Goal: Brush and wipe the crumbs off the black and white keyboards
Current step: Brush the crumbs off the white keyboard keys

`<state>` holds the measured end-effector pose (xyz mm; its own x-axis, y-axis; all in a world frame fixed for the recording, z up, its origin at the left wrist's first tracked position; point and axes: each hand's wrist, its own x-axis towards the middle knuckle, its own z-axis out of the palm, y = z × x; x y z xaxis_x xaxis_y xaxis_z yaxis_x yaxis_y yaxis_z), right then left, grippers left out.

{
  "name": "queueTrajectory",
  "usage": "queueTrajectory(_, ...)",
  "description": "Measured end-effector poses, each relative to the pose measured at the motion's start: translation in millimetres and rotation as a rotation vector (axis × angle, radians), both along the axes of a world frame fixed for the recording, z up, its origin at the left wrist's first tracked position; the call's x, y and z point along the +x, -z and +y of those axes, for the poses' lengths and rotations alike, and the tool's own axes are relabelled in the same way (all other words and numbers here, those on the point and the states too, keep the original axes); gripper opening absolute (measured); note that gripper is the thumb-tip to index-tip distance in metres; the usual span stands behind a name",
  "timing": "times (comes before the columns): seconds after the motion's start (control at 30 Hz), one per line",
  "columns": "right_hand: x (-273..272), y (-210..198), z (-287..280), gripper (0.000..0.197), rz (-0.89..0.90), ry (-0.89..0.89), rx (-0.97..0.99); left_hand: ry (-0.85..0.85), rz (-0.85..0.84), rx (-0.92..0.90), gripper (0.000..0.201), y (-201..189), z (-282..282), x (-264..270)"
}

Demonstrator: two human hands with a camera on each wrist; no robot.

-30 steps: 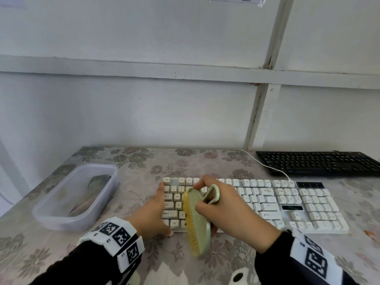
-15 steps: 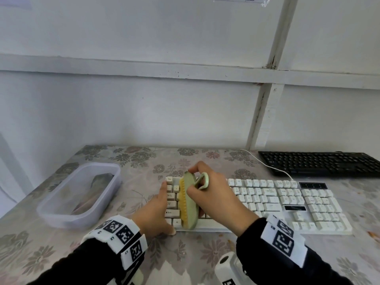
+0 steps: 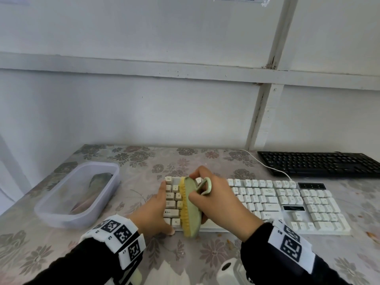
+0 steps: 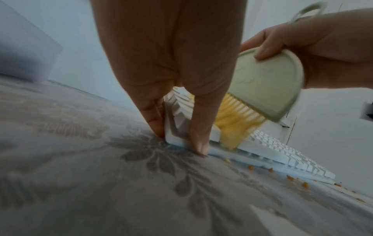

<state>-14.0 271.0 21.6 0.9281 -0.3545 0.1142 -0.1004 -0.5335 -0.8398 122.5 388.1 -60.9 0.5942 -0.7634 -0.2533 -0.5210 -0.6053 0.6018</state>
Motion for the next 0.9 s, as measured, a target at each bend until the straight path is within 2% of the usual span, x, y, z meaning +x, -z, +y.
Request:
queueTrajectory(0.1,-3,-6,-1,0.017,0.030,-0.031,0.034,-0.009,-0.006,0.004,0.134,-2,0,-2)
queueTrajectory(0.3,9,-9,-5,0.022,-0.117,0.088,-0.045,0.003,-0.003,-0.005,0.133,-5,0,-3)
queueTrajectory(0.43,-3,3,3,0.017,-0.024,0.004,-0.025,0.002,0.001,-0.014,0.135,0,0,1)
queueTrajectory(0.57,-9,-6,5,0.019,0.057,-0.063,0.003,-0.004,-0.014,-0.025,0.135,1,0,1)
queueTrajectory(0.63,-4,-13,3,0.019,0.004,-0.028,0.036,-0.002,-0.018,0.000,0.133,-2,0,-2)
queueTrajectory(0.77,15,-15,0,0.024,-0.160,0.095,-0.020,-0.003,-0.029,0.037,0.131,-6,1,-5)
queueTrajectory(0.9,22,-4,4,0.023,-0.143,0.075,-0.031,0.001,-0.016,0.011,0.133,-4,1,-3)
